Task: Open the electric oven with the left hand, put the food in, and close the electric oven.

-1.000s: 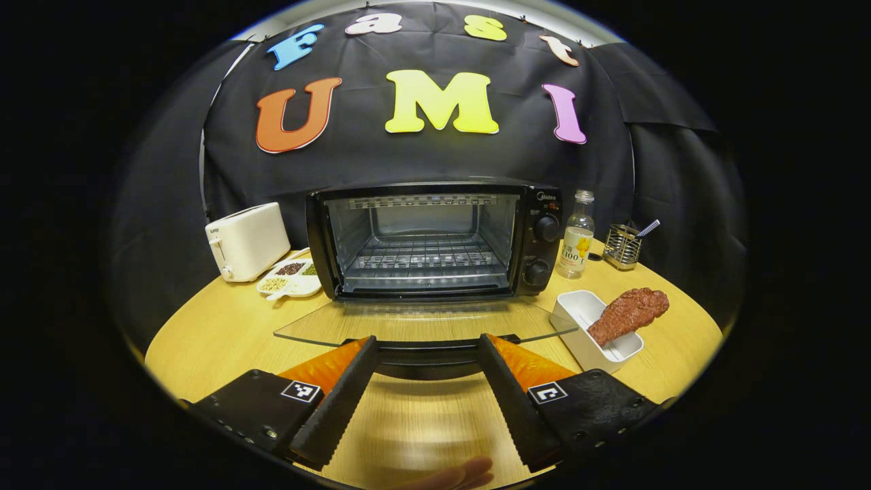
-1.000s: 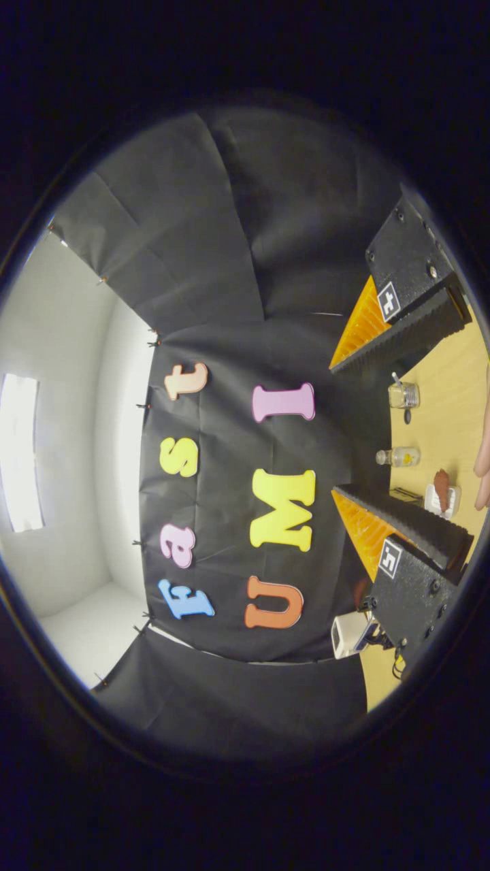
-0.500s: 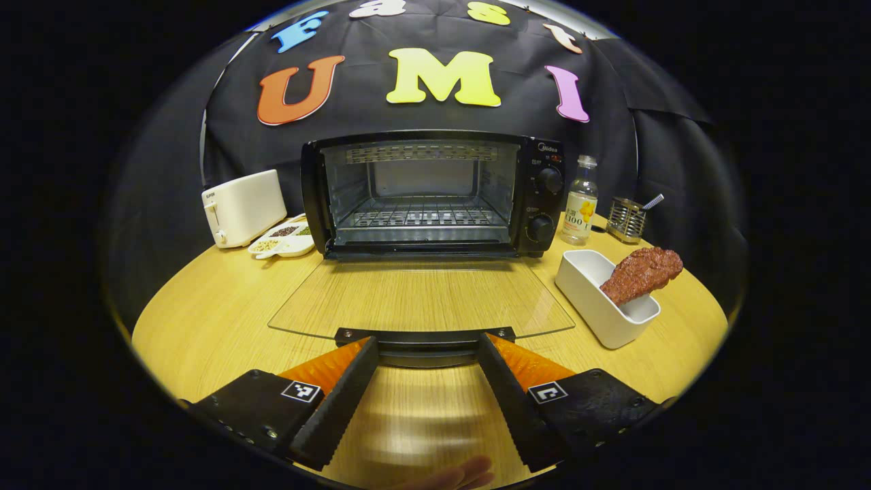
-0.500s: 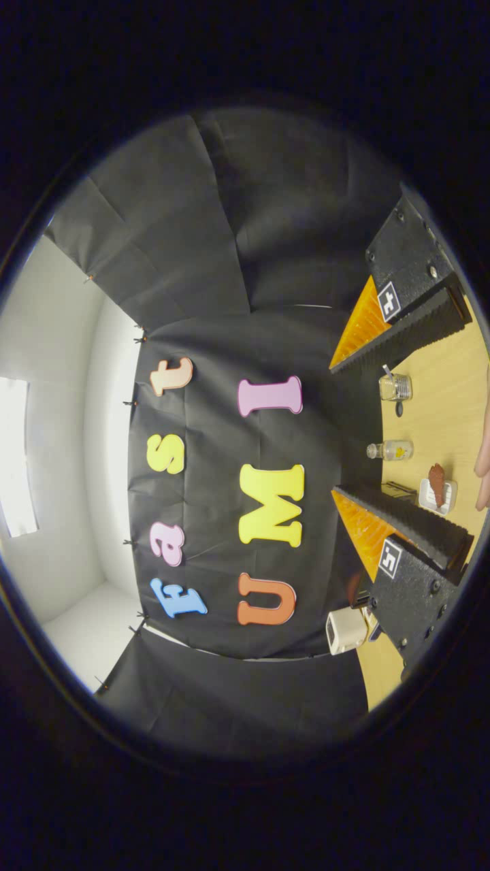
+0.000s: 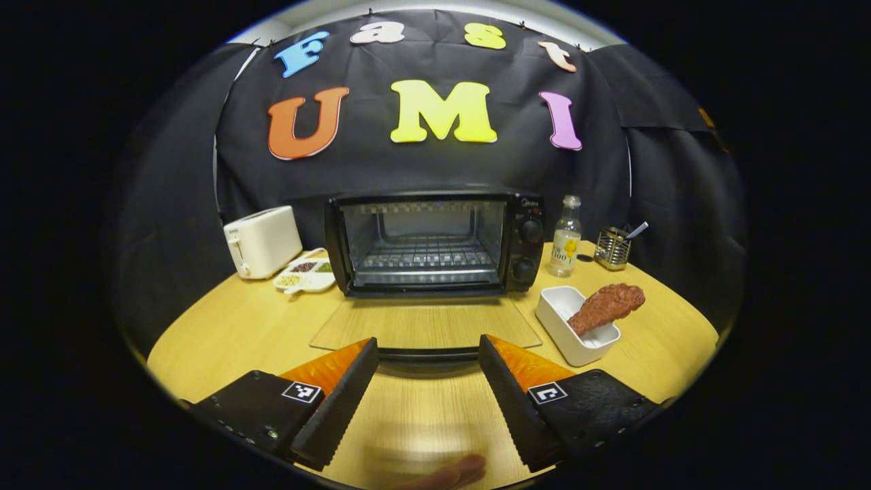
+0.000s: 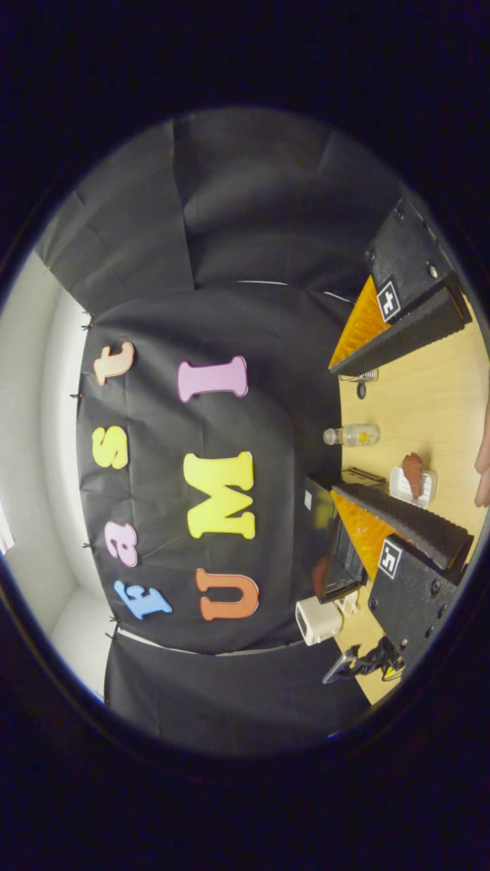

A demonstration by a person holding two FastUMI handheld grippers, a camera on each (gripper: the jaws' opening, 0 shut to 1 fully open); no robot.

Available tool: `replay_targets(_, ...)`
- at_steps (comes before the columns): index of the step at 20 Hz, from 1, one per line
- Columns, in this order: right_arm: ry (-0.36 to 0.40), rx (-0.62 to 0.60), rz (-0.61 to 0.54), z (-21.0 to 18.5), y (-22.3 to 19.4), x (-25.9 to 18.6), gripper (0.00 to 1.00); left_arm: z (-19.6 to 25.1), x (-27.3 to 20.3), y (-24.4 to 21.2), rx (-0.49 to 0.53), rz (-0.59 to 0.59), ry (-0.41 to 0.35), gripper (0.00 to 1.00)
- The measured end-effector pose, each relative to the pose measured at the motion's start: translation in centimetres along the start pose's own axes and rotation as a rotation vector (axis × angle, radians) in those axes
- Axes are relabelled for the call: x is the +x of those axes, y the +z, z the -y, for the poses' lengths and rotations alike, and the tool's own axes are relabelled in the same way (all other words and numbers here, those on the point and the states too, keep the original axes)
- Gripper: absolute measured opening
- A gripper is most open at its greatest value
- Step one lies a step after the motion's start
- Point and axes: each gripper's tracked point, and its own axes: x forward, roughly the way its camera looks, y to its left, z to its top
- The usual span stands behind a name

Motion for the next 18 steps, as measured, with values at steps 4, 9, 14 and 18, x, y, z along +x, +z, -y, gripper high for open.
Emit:
replay_targets(4,0.026,-0.006,-0.103,-0.1,-3.0,3.3,1.0,-1.3,-2.5,5.0,-0.044,0.114,0.058,0.94)
replay_targets(9,0.088,0.037,-0.33,-1.0,-9.5,7.8,1.0,-1.7,-5.4,9.9,-0.056,0.22,0.071,0.94)
replay_targets(14,0.16,0.15,-0.527,-1.8,-15.6,10.8,0.99,-2.1,-7.9,13.6,0.002,0.314,0.116,0.94)
replay_targets(18,0.296,0.219,-0.659,-4.3,-19.4,11.9,0.95,-2.1,-8.9,15.9,0.017,0.334,0.138,0.95)
